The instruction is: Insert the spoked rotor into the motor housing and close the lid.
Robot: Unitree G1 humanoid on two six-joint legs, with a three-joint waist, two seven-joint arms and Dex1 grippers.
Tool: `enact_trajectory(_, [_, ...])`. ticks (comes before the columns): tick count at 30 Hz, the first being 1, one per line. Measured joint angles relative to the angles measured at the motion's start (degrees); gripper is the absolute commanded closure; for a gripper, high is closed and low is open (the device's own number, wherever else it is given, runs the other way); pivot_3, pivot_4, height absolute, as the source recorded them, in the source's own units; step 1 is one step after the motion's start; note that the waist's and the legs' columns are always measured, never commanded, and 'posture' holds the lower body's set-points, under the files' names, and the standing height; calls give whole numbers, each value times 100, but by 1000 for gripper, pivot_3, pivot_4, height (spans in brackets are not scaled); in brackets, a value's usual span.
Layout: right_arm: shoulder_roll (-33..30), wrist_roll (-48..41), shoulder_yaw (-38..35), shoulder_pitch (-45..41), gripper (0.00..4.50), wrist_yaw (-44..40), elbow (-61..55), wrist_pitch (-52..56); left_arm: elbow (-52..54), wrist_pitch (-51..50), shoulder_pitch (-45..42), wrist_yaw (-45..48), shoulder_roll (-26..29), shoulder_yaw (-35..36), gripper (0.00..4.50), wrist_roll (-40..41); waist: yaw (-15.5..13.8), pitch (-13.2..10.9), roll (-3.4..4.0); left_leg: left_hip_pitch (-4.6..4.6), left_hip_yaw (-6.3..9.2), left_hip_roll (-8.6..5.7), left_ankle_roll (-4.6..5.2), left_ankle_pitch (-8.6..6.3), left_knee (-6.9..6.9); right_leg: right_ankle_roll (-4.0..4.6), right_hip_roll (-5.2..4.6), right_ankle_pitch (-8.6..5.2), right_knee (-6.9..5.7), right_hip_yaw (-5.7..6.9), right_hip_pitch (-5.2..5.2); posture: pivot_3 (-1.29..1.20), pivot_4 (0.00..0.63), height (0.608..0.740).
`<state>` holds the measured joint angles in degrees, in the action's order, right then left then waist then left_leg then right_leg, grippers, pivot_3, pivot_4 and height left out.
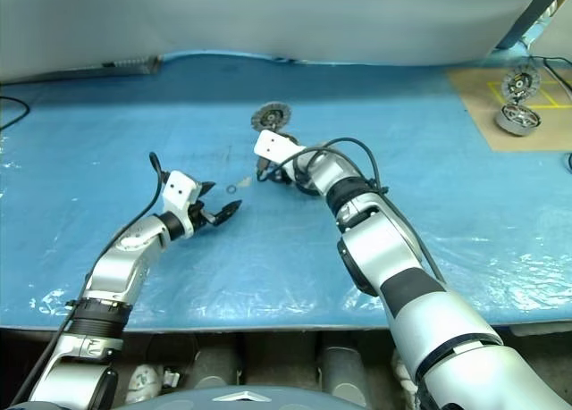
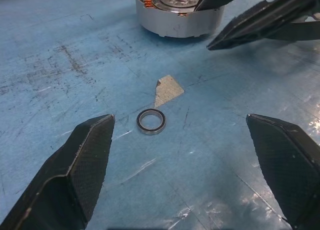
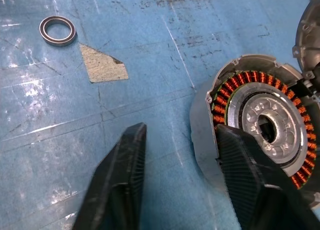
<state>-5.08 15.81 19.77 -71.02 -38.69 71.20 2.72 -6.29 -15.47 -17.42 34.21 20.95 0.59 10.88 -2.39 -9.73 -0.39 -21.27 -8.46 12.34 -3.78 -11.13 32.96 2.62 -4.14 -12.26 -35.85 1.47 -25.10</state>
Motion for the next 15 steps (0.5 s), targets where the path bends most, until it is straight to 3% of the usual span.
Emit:
enact_trajectory(10, [15,-1,-61,1,2287,-9,-4,54,0,-1,0,-4,0,0,0,1,0,0,0,1,-1,1,0,0,1,2,1,1,-1,0,0,0,150,740])
enact_trajectory(15, [16,-2,-113,4,3893,-45,-28,170,10,-6,24,-15,0,0,0,1,0,0,0,1,-2,2,0,0,0,2,1,1,1,0,0,0,150,740])
